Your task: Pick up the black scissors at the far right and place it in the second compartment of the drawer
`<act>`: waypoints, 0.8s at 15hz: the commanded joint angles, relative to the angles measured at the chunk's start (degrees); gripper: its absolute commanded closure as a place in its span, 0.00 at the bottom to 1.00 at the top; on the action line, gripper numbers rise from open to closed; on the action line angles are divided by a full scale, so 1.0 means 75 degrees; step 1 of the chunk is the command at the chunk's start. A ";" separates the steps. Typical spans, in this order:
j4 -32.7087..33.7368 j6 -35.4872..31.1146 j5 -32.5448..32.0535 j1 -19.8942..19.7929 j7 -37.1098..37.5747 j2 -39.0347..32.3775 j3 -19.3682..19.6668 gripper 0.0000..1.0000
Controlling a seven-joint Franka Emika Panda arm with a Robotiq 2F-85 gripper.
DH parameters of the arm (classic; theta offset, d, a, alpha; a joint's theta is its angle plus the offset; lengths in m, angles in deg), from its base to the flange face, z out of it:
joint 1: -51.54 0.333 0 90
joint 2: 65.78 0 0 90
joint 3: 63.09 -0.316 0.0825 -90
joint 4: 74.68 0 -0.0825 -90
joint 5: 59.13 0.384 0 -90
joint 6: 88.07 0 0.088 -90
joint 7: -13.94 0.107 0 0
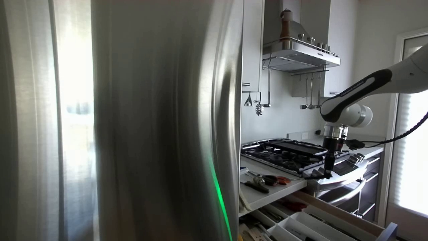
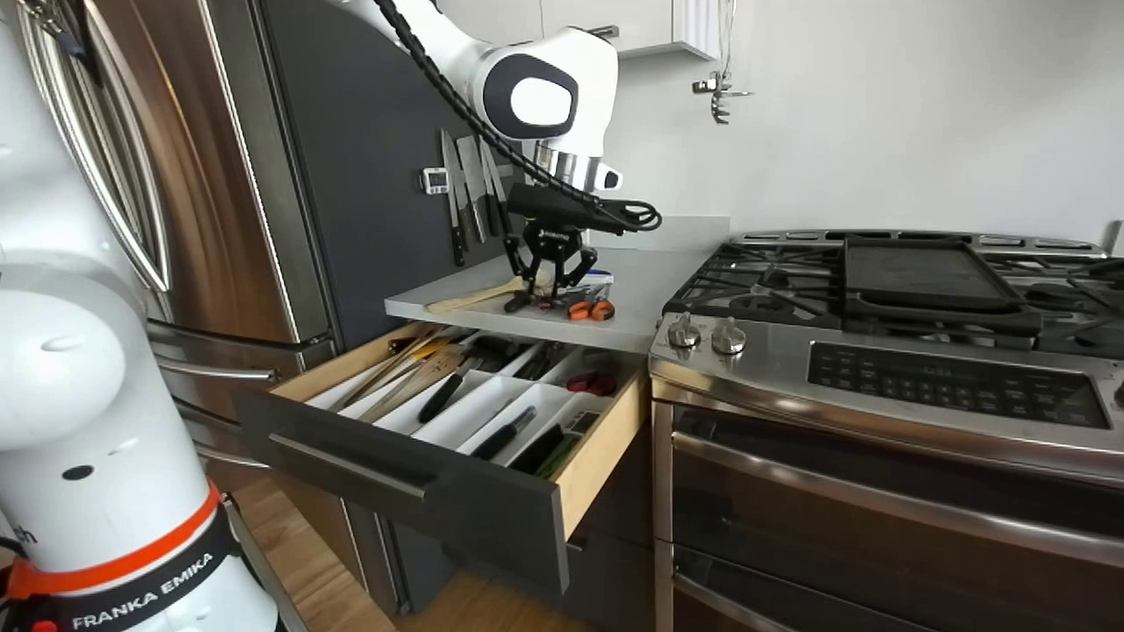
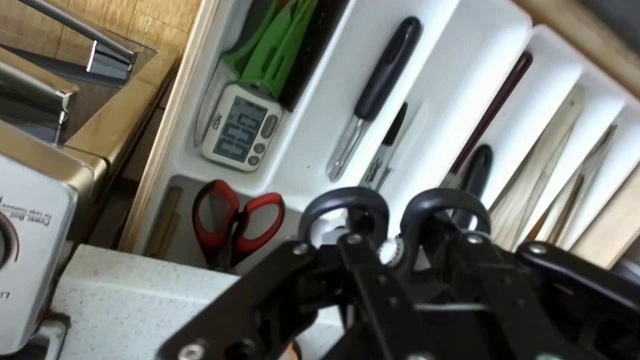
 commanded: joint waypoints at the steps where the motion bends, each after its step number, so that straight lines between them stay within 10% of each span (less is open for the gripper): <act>1: -0.0824 0.0234 -0.0143 0.0072 -0.1190 0.0796 0.0527 0.92; 2: -0.0373 0.0118 -0.0088 0.0186 -0.0622 0.0321 0.0462 0.69; 8: -0.0683 0.0153 -0.0093 0.0204 -0.1005 0.0614 0.0624 0.69; 9: -0.0688 0.0153 -0.0093 0.0205 -0.1008 0.0614 0.0623 0.92; 12: -0.1273 -0.0160 0.0254 0.0242 -0.0585 0.0650 0.0601 0.92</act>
